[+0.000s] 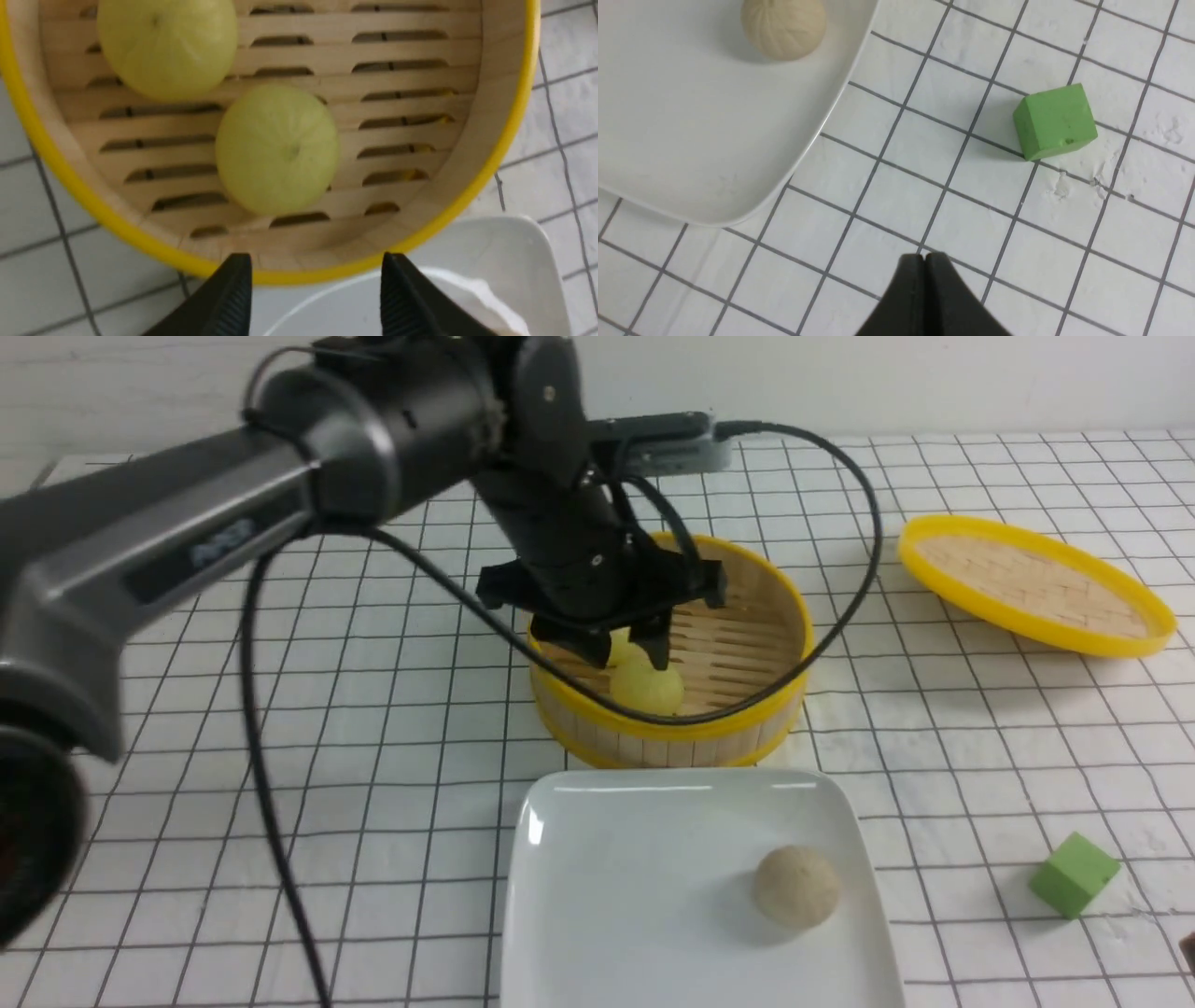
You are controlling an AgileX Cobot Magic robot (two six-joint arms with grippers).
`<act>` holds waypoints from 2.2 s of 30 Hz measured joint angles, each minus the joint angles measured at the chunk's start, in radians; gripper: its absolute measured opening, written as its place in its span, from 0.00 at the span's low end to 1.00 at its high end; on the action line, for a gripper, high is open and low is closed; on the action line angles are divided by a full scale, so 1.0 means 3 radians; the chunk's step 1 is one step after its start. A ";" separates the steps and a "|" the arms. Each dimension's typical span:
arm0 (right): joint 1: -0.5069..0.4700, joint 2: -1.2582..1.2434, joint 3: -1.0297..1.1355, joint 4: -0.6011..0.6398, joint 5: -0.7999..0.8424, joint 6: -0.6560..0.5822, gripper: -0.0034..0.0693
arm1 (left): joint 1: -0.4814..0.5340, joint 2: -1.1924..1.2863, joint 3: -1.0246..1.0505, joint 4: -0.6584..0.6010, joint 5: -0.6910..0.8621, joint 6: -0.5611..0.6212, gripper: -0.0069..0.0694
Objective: Put the steamed buns into the plate on the white-black tablecloth.
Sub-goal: 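Reach into the bamboo steamer and grasp a bun with the left gripper, then carry the bun from the bamboo steamer to the plate with the left gripper, then reach into the bamboo steamer and grasp a bun with the left gripper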
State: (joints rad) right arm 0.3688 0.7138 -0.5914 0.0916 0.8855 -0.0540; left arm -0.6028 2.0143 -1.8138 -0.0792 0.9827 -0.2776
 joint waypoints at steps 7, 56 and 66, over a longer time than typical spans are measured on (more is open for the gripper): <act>0.0000 0.0000 0.0000 0.0008 -0.0027 0.0000 0.05 | -0.0065 0.0441 -0.0419 0.0340 0.0036 -0.0010 0.64; 0.0000 0.0000 0.0000 0.0063 -0.0047 0.0000 0.09 | -0.0069 -0.0511 0.1703 -0.0434 -0.0598 0.0299 0.59; 0.0000 0.0000 0.0000 0.0063 -0.0051 0.0000 0.11 | -0.0053 -0.0464 0.0638 0.0045 -0.0116 0.0004 0.75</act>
State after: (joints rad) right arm 0.3688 0.7138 -0.5914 0.1106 0.8702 -0.0540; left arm -0.6187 1.8751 -1.6223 -0.0657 0.9480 -0.2765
